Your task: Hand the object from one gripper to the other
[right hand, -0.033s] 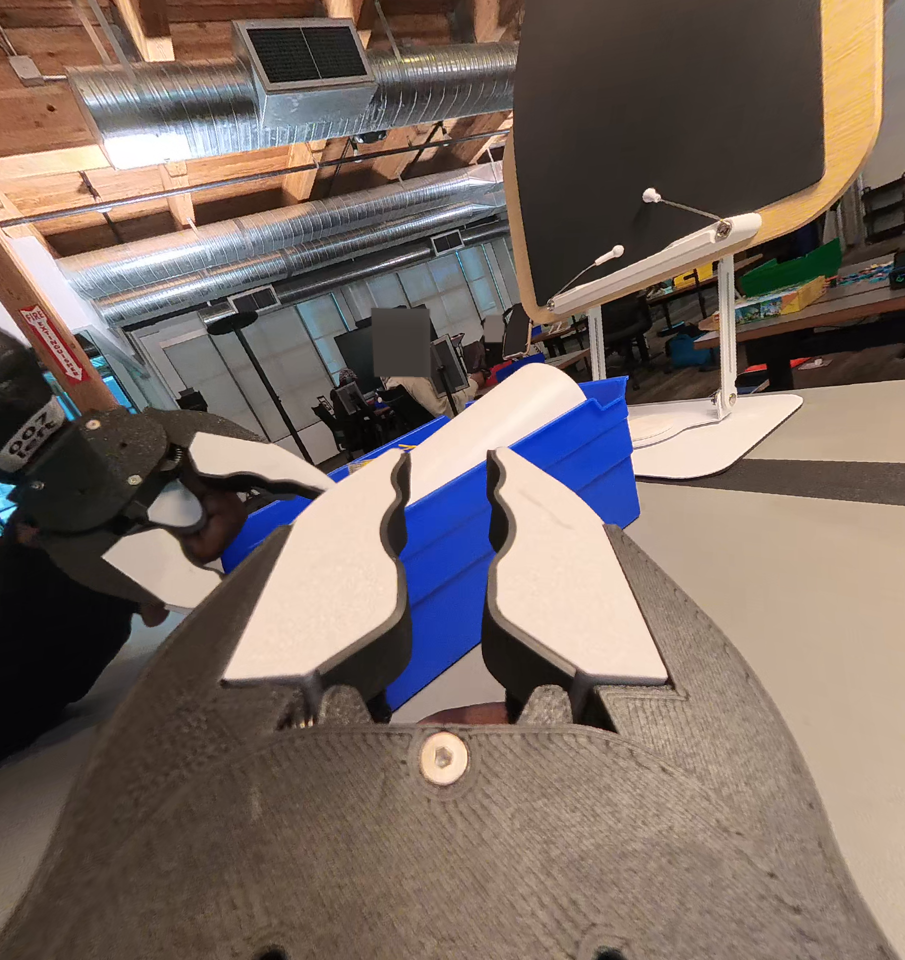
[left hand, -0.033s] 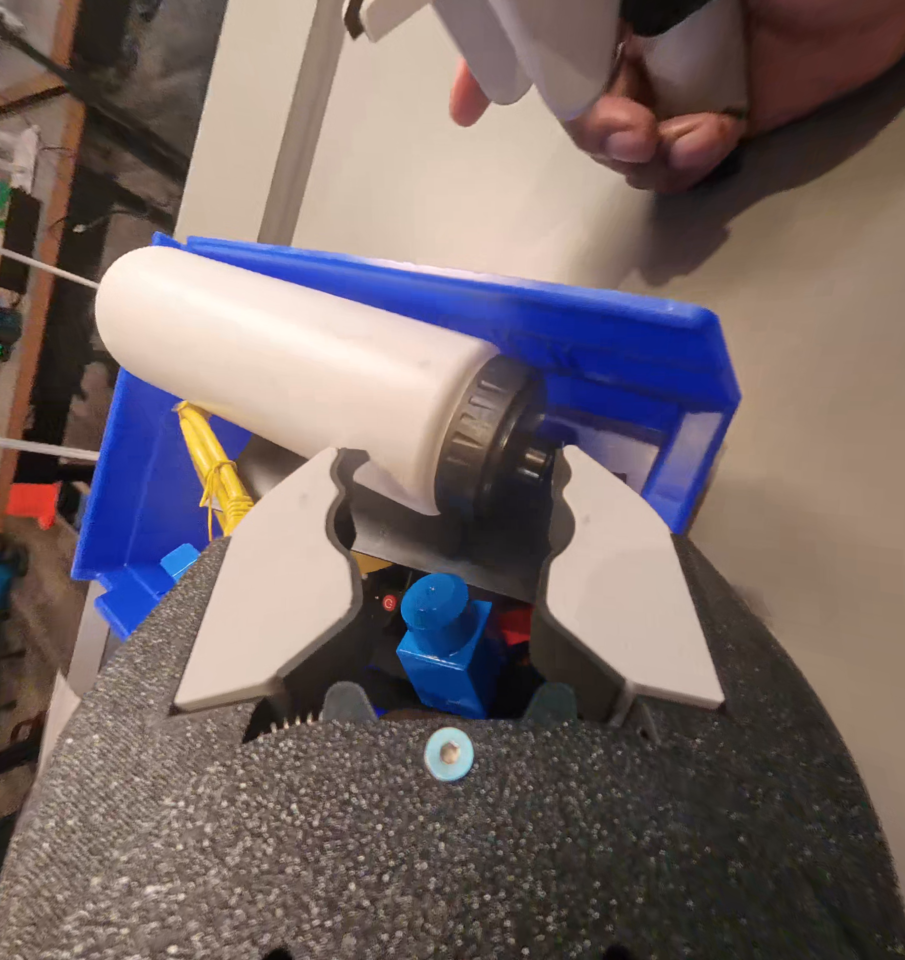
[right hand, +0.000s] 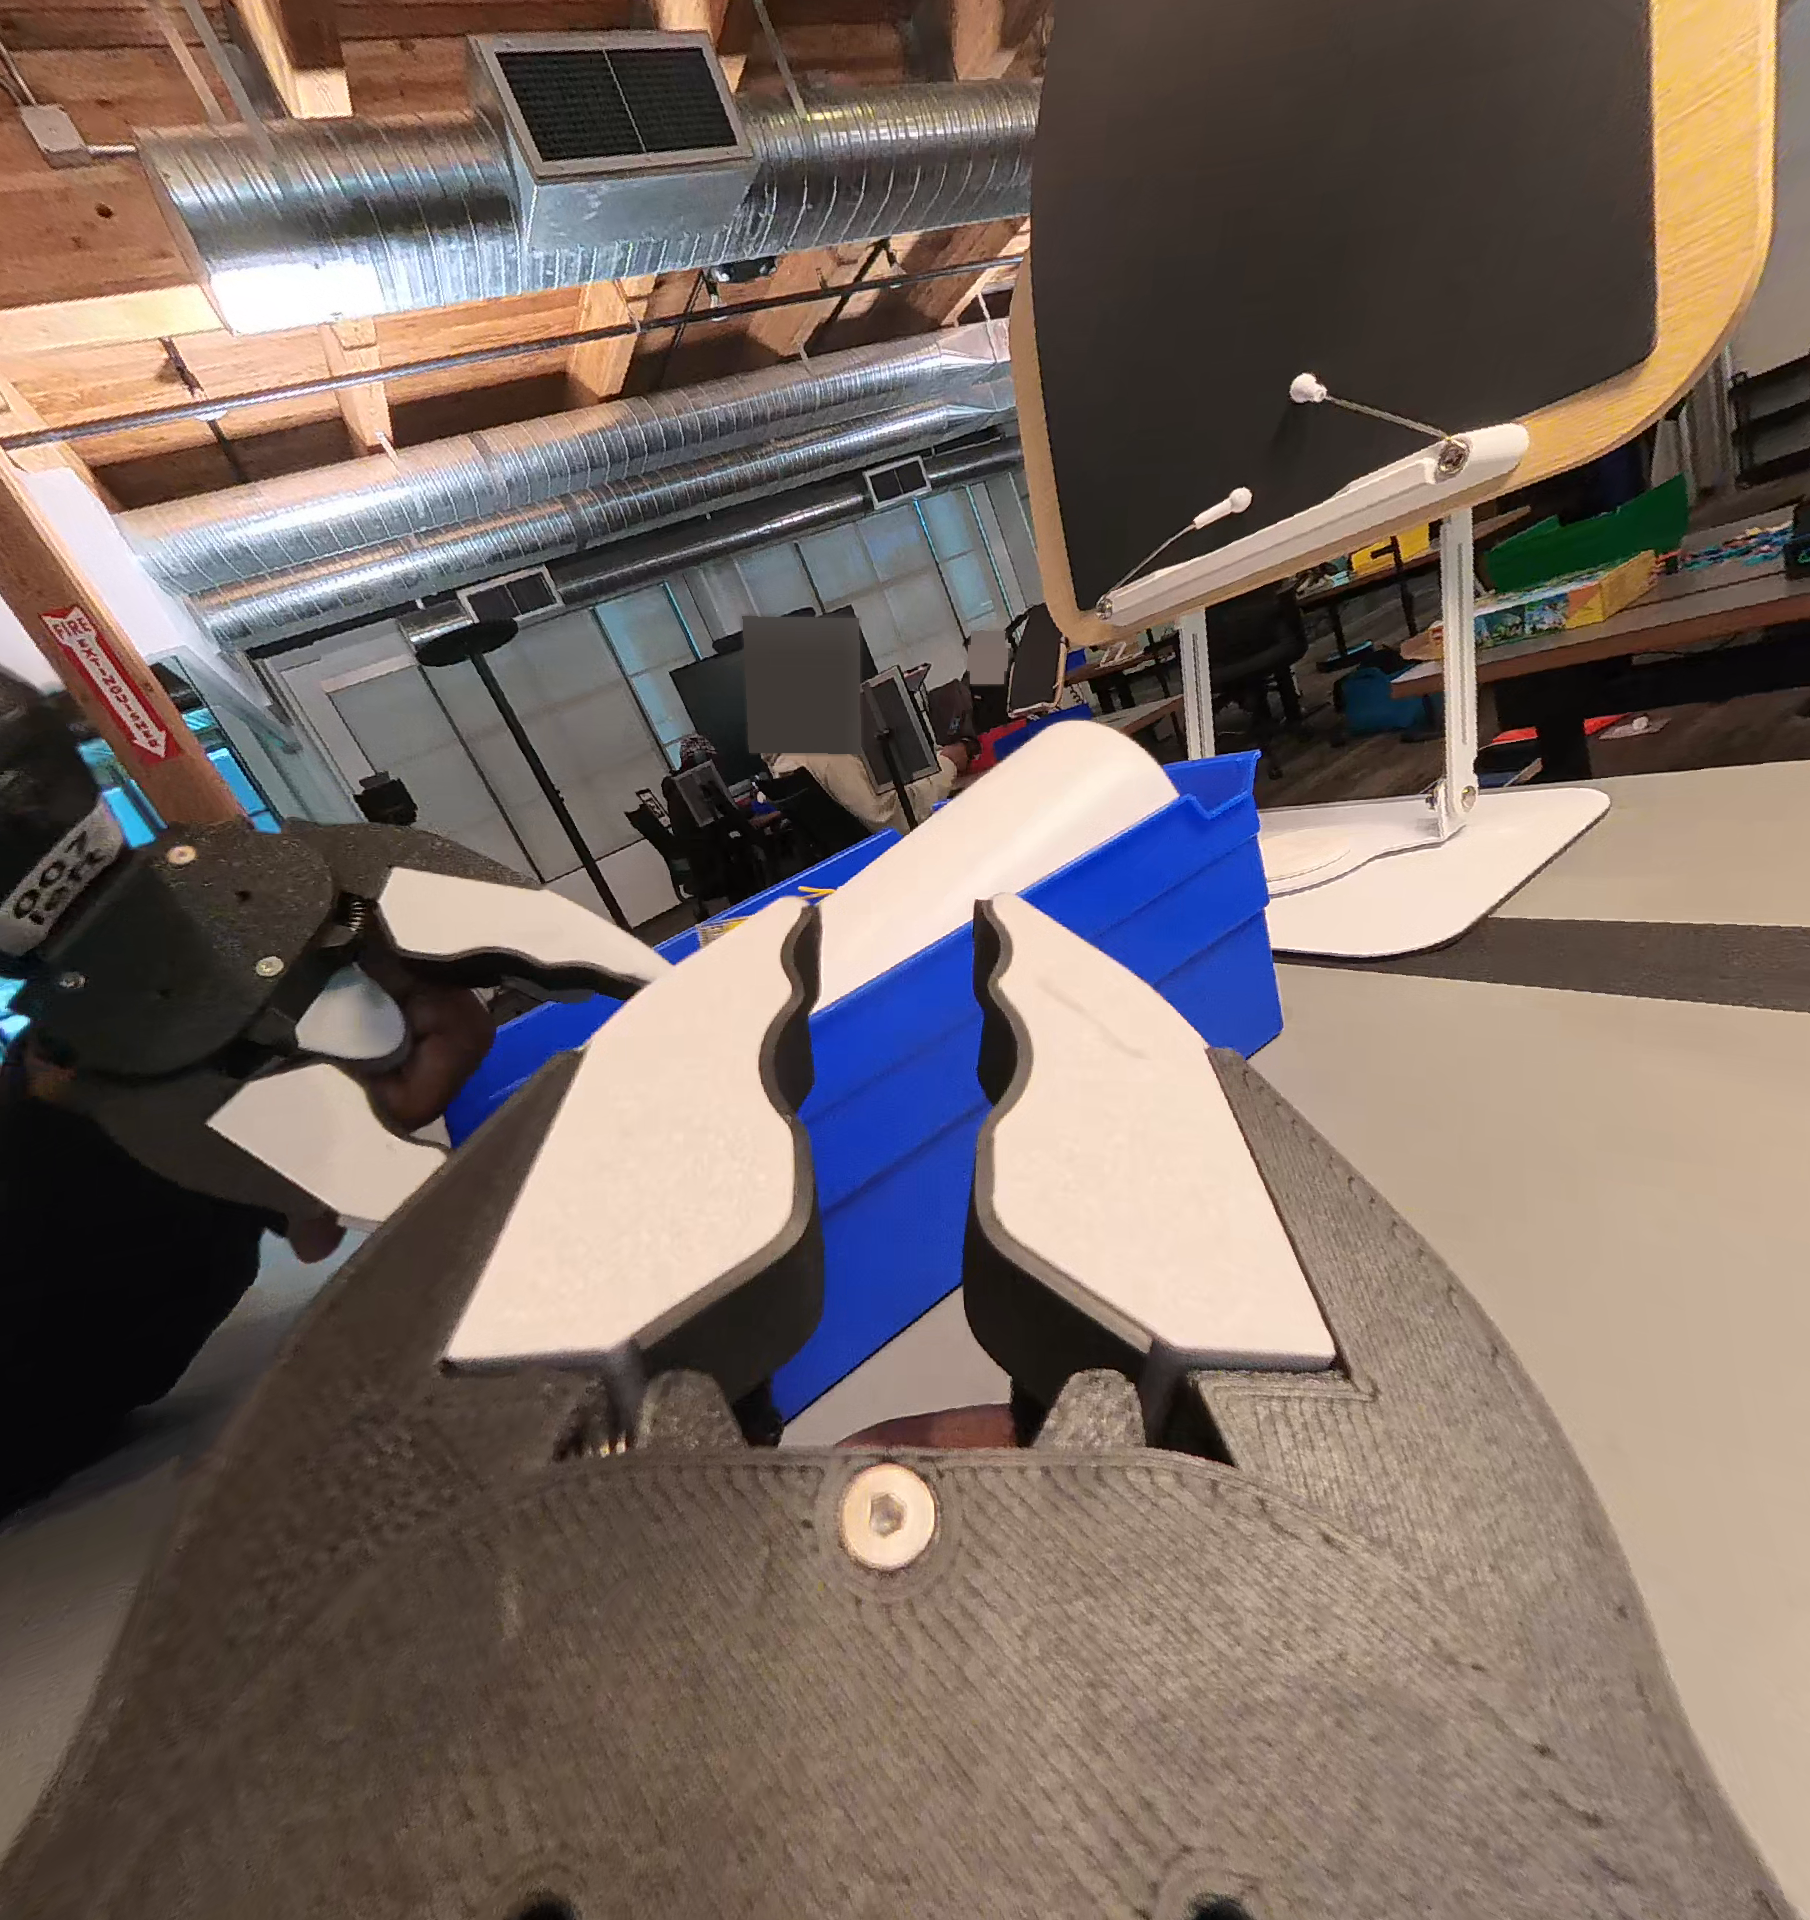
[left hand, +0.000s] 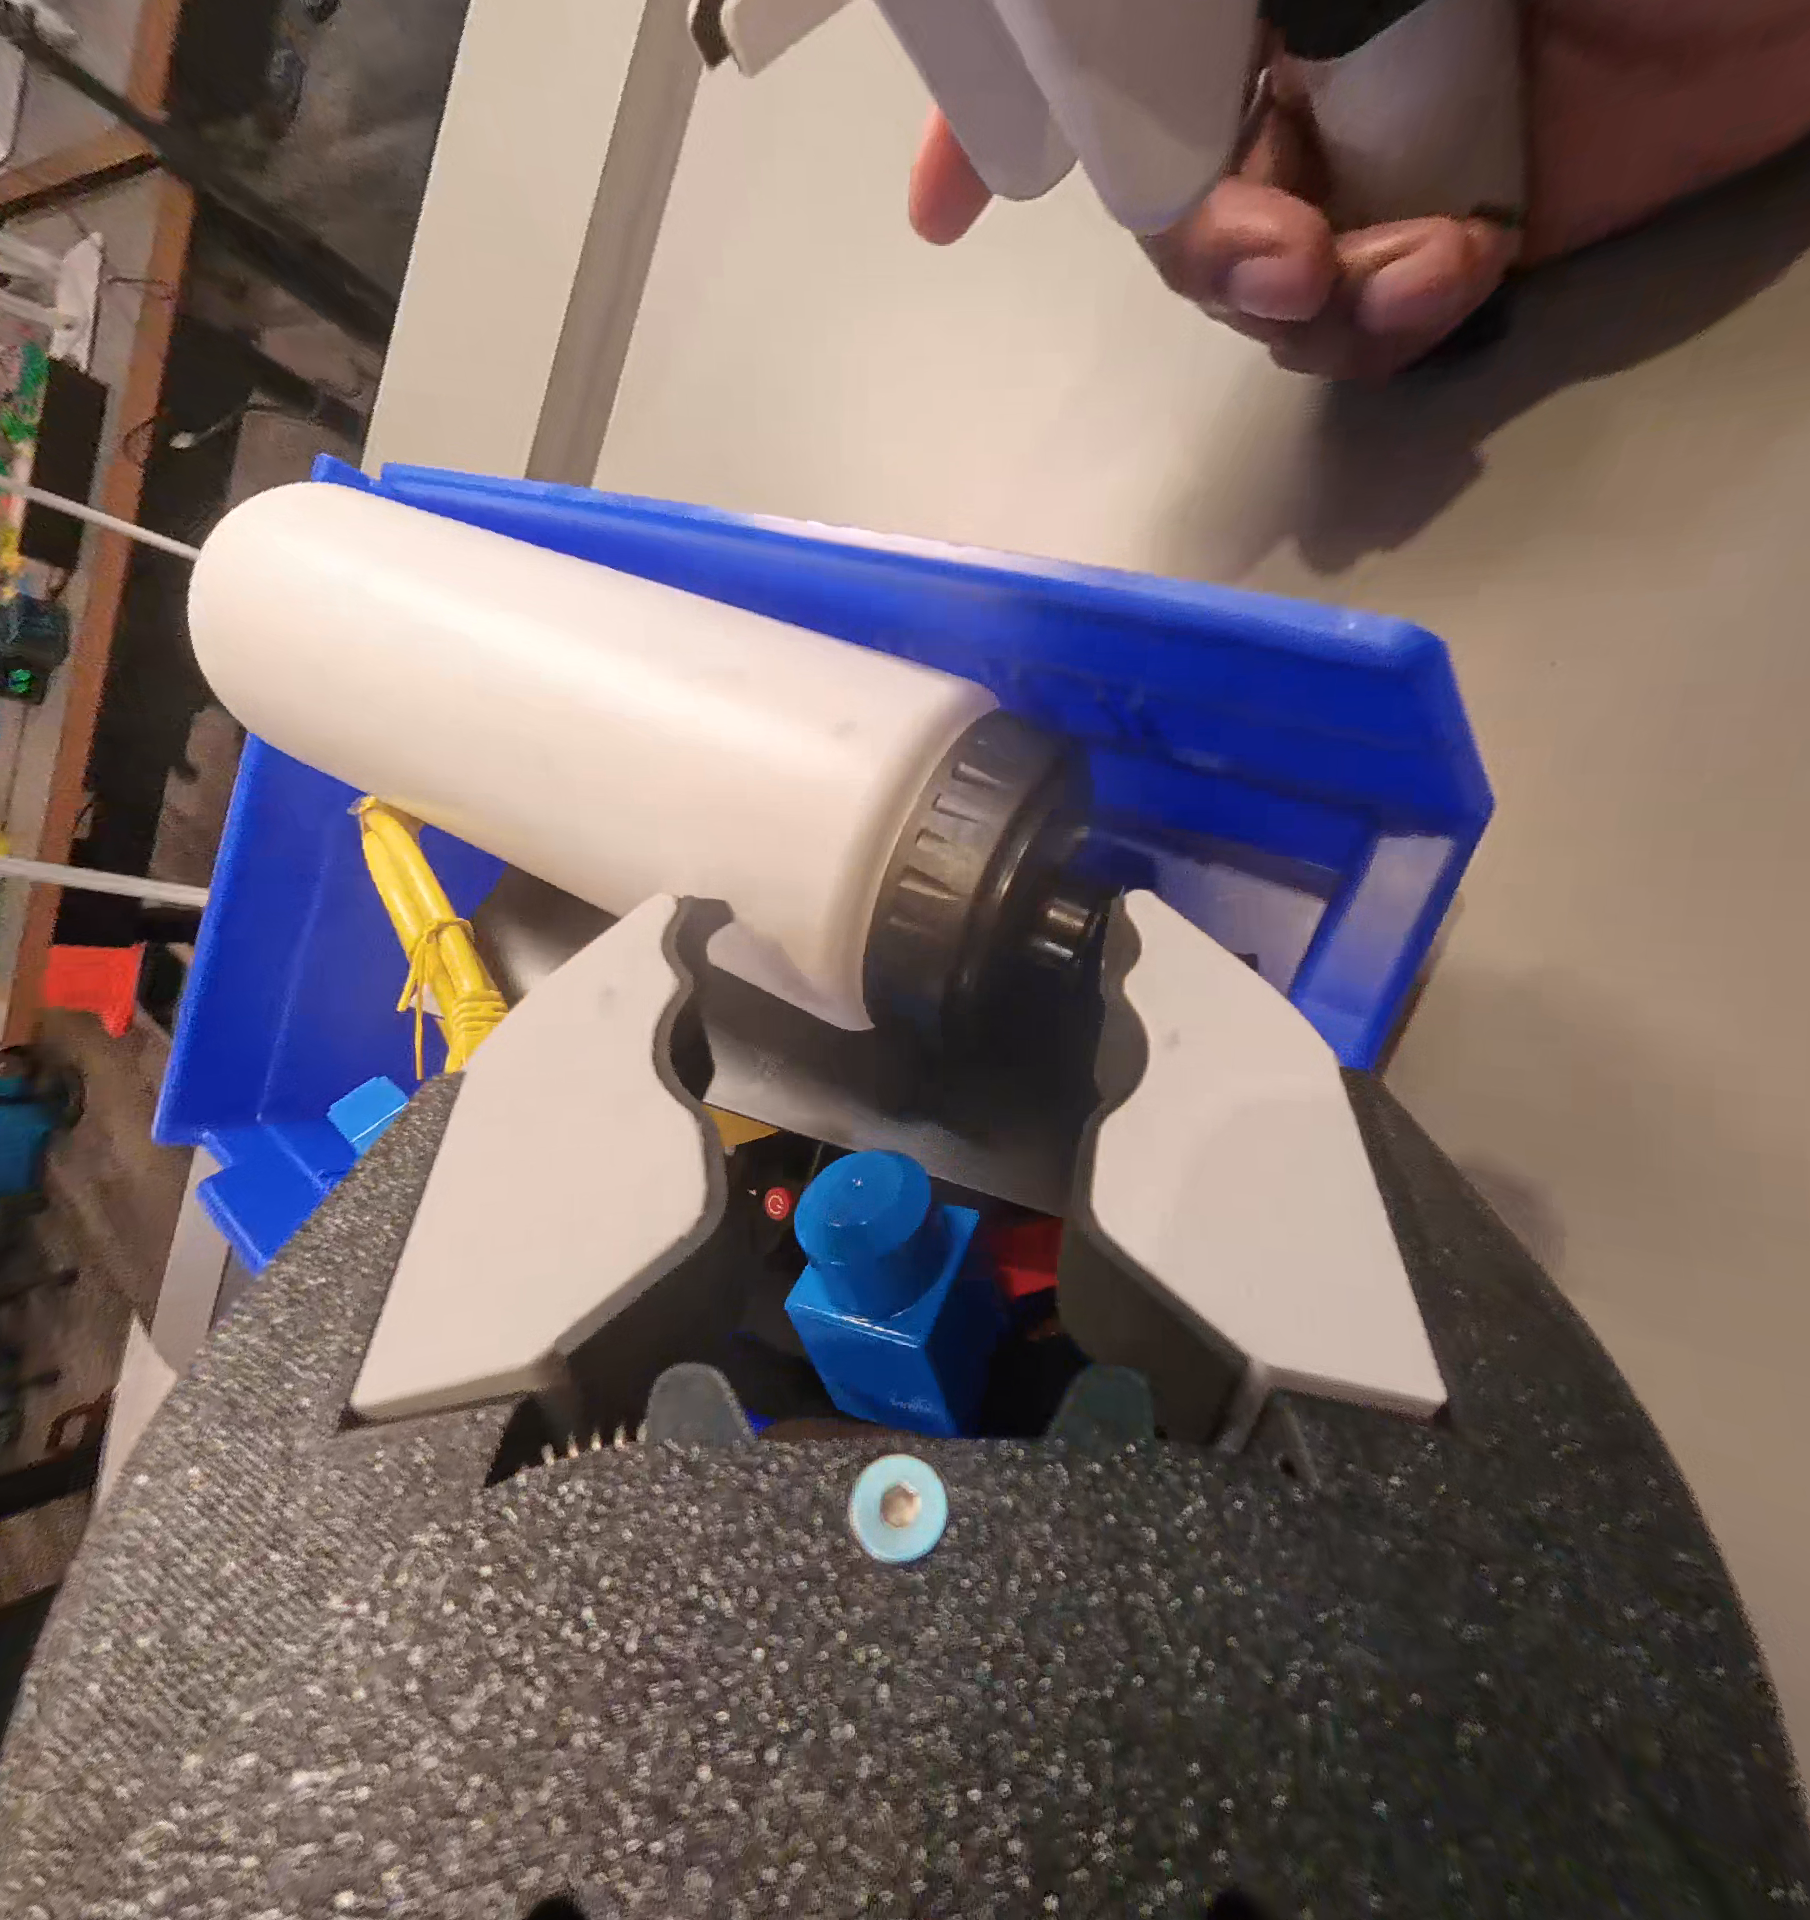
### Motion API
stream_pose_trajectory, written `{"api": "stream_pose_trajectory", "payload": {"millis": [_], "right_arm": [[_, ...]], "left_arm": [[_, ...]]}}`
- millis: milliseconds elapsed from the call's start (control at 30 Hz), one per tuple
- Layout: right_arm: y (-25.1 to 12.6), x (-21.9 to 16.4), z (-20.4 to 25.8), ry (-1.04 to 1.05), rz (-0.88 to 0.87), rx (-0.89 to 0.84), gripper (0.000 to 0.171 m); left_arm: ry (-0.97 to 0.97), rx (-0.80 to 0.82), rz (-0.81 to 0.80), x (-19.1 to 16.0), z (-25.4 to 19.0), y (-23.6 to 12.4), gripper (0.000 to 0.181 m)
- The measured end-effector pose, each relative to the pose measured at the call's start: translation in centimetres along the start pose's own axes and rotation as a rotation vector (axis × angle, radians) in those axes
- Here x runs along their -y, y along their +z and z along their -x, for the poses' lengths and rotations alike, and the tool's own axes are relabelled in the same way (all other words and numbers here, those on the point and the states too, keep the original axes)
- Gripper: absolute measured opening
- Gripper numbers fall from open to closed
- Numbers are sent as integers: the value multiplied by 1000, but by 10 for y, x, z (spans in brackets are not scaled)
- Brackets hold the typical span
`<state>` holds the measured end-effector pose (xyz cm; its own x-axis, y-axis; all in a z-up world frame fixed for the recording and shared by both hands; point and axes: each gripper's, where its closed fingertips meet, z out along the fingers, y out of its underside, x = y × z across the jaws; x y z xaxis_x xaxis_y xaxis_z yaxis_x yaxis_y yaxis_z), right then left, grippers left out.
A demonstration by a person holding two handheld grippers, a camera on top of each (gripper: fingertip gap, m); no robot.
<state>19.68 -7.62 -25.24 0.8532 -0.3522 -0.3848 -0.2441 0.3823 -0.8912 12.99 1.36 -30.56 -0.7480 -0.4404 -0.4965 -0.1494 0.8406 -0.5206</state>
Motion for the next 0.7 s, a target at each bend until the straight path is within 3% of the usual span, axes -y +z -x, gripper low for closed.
{"api": "stream_pose_trajectory", "payload": {"millis": [200, 300, 367, 500, 600, 700], "right_arm": [[1, -1, 5, -29, 8, 13, 28], [1, -2, 6, -32, 13, 21, 28], [2, -3, 6, -27, 15, 28, 28], [2, -3, 6, -27, 18, 30, 28], [2, -3, 6, -29, 16, 29, 28], [2, -3, 5, -26, 11, 24, 28]], "left_arm": [[8, 81, -3, -1, 5, -6, 53], [-64, 110, -103, 1, 22, -19, 4], [-109, 138, -109, -9, 39, -26, 10], [-198, -24, -8, -42, 43, -27, 23], [-193, -132, 23, -49, 38, -22, 23], [-153, -141, 54, -45, 46, -13, 26]]}}
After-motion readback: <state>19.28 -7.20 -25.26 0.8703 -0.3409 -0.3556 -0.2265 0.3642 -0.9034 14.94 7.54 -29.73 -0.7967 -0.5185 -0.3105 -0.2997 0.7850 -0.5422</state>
